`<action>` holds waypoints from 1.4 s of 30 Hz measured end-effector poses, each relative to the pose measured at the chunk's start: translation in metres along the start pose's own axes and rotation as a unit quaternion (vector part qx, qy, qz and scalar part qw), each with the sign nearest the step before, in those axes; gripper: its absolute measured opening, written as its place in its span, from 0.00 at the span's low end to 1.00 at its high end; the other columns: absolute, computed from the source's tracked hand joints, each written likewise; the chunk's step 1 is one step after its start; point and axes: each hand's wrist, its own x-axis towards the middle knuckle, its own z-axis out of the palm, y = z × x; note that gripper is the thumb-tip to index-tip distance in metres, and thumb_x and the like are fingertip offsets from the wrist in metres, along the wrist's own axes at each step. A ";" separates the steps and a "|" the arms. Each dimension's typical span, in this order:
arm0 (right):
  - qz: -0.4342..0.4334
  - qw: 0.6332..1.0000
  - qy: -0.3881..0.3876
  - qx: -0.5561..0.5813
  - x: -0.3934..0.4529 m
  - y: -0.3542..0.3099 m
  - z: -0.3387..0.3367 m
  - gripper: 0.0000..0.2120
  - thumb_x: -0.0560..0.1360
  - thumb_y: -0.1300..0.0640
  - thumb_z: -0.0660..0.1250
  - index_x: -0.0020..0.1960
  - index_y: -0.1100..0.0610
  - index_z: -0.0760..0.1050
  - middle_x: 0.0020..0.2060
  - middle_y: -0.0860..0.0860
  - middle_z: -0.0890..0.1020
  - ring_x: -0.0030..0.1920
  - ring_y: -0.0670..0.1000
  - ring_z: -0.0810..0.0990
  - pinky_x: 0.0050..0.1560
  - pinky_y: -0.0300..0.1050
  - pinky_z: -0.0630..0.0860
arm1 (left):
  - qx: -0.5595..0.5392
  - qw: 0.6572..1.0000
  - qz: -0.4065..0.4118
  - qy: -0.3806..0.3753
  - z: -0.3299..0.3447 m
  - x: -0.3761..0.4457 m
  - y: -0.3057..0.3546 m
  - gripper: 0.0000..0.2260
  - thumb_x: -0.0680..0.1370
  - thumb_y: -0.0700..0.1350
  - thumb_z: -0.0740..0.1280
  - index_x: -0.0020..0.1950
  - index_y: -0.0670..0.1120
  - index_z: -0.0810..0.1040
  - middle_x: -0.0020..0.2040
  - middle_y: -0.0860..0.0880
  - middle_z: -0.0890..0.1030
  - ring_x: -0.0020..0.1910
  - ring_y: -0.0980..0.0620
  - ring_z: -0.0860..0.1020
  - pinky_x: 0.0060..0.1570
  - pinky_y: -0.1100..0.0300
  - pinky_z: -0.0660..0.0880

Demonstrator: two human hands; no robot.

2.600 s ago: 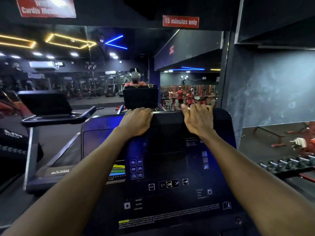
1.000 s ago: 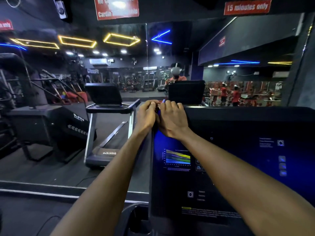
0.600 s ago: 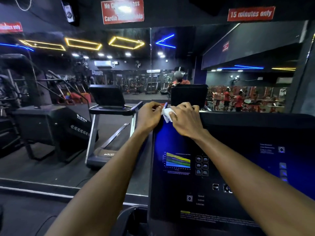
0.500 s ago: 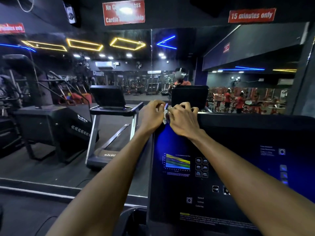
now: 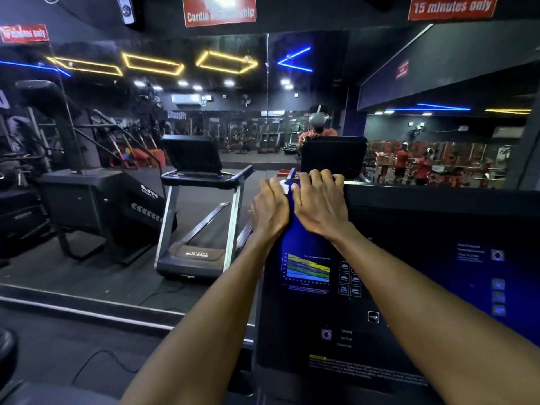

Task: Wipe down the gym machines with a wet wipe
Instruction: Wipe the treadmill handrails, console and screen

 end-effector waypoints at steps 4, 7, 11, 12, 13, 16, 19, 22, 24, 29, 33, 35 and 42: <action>-0.015 0.999 0.019 -0.031 -0.001 -0.002 0.003 0.20 0.82 0.46 0.49 0.54 0.56 0.75 0.49 0.55 0.79 0.49 0.55 0.74 0.54 0.56 0.67 | 0.031 0.999 0.005 -0.015 0.000 -0.005 -0.002 0.20 0.85 0.54 0.45 0.52 0.44 0.71 0.42 0.46 0.76 0.47 0.41 0.76 0.44 0.53 0.66; -0.015 0.999 0.034 -0.038 -0.003 -0.003 0.005 0.19 0.82 0.46 0.50 0.55 0.57 0.74 0.49 0.55 0.79 0.49 0.56 0.74 0.54 0.57 0.68 | 0.004 1.000 -0.016 -0.008 0.001 -0.035 -0.026 0.21 0.85 0.55 0.44 0.55 0.43 0.71 0.47 0.42 0.78 0.50 0.39 0.77 0.45 0.54 0.65; -0.006 0.999 0.025 -0.043 -0.008 -0.008 0.006 0.22 0.83 0.45 0.49 0.61 0.59 0.72 0.52 0.57 0.78 0.51 0.58 0.74 0.58 0.59 0.68 | -0.006 0.998 -0.042 -0.051 -0.005 -0.037 -0.023 0.23 0.85 0.56 0.43 0.56 0.43 0.70 0.50 0.45 0.77 0.48 0.46 0.74 0.47 0.55 0.64; -0.008 0.999 0.020 -0.043 -0.008 -0.008 0.006 0.23 0.83 0.45 0.48 0.64 0.60 0.71 0.54 0.58 0.78 0.53 0.58 0.74 0.60 0.60 0.68 | -0.006 0.998 -0.040 -0.054 -0.004 -0.032 -0.020 0.23 0.85 0.56 0.43 0.57 0.43 0.70 0.52 0.45 0.77 0.49 0.47 0.73 0.48 0.54 0.64; -0.011 0.999 0.020 -0.042 -0.009 -0.008 0.007 0.24 0.83 0.44 0.48 0.66 0.60 0.70 0.56 0.58 0.78 0.55 0.58 0.74 0.62 0.60 0.67 | -0.006 0.998 -0.035 -0.052 -0.004 -0.029 -0.016 0.22 0.85 0.56 0.44 0.58 0.43 0.70 0.53 0.45 0.76 0.49 0.47 0.72 0.48 0.54 0.64; -0.019 0.999 0.018 -0.039 -0.018 -0.007 0.010 0.28 0.82 0.43 0.49 0.74 0.61 0.64 0.66 0.59 0.73 0.66 0.59 0.70 0.71 0.63 0.60 | -0.007 0.999 -0.025 -0.032 -0.001 -0.039 -0.024 0.20 0.85 0.56 0.44 0.54 0.44 0.69 0.50 0.45 0.76 0.48 0.44 0.73 0.46 0.54 0.63; -0.018 0.999 0.015 -0.038 -0.037 -0.016 0.015 0.32 0.83 0.43 0.51 0.78 0.64 0.56 0.76 0.63 0.61 0.77 0.63 0.57 0.76 0.66 0.47 | 0.004 0.999 -0.044 -0.021 0.000 -0.076 -0.053 0.22 0.85 0.56 0.45 0.54 0.42 0.71 0.50 0.41 0.79 0.51 0.38 0.76 0.48 0.48 0.69; -0.020 0.999 -0.010 -0.036 -0.055 -0.027 0.018 0.35 0.83 0.42 0.49 0.81 0.63 0.47 0.80 0.64 0.47 0.79 0.65 0.44 0.77 0.67 0.42 | 0.008 0.998 -0.045 -0.035 -0.003 -0.098 -0.069 0.21 0.85 0.56 0.45 0.55 0.43 0.71 0.52 0.38 0.79 0.53 0.36 0.77 0.53 0.43 0.72; -0.018 0.999 -0.024 -0.028 -0.062 -0.031 0.017 0.36 0.82 0.41 0.48 0.81 0.62 0.45 0.79 0.63 0.43 0.79 0.65 0.41 0.77 0.67 0.43 | 0.011 0.997 -0.048 -0.051 -0.007 -0.092 -0.064 0.22 0.84 0.57 0.45 0.58 0.43 0.70 0.54 0.39 0.79 0.54 0.37 0.76 0.54 0.43 0.72; -0.041 0.998 -0.031 -0.021 -0.083 -0.022 0.020 0.35 0.82 0.43 0.53 0.81 0.61 0.48 0.80 0.61 0.46 0.80 0.62 0.42 0.77 0.65 0.44 | 0.008 0.999 -0.040 -0.026 -0.001 -0.095 -0.065 0.21 0.84 0.58 0.44 0.51 0.45 0.69 0.44 0.44 0.76 0.48 0.37 0.76 0.47 0.46 0.71; -0.058 0.997 -0.040 -0.018 -0.120 -0.023 0.030 0.35 0.82 0.44 0.56 0.81 0.61 0.49 0.80 0.61 0.46 0.80 0.62 0.43 0.77 0.66 0.45 | 0.023 0.997 -0.071 -0.023 0.001 -0.137 -0.101 0.20 0.85 0.55 0.45 0.53 0.45 0.71 0.49 0.40 0.80 0.50 0.37 0.76 0.45 0.50 0.68; -0.052 0.998 -0.044 -0.014 -0.131 -0.029 0.031 0.35 0.82 0.45 0.56 0.81 0.62 0.48 0.80 0.62 0.46 0.80 0.62 0.42 0.77 0.66 0.45 | 0.028 0.997 -0.071 -0.029 -0.001 -0.141 -0.106 0.19 0.85 0.55 0.45 0.51 0.46 0.70 0.48 0.41 0.79 0.50 0.37 0.76 0.46 0.49 0.67; -0.056 0.997 -0.062 -0.004 -0.150 -0.032 0.027 0.34 0.81 0.47 0.55 0.81 0.62 0.49 0.80 0.61 0.46 0.80 0.61 0.42 0.77 0.65 0.46 | 0.027 0.997 -0.071 -0.003 0.003 -0.148 -0.107 0.18 0.85 0.54 0.45 0.51 0.45 0.70 0.42 0.48 0.76 0.47 0.39 0.76 0.43 0.53 0.64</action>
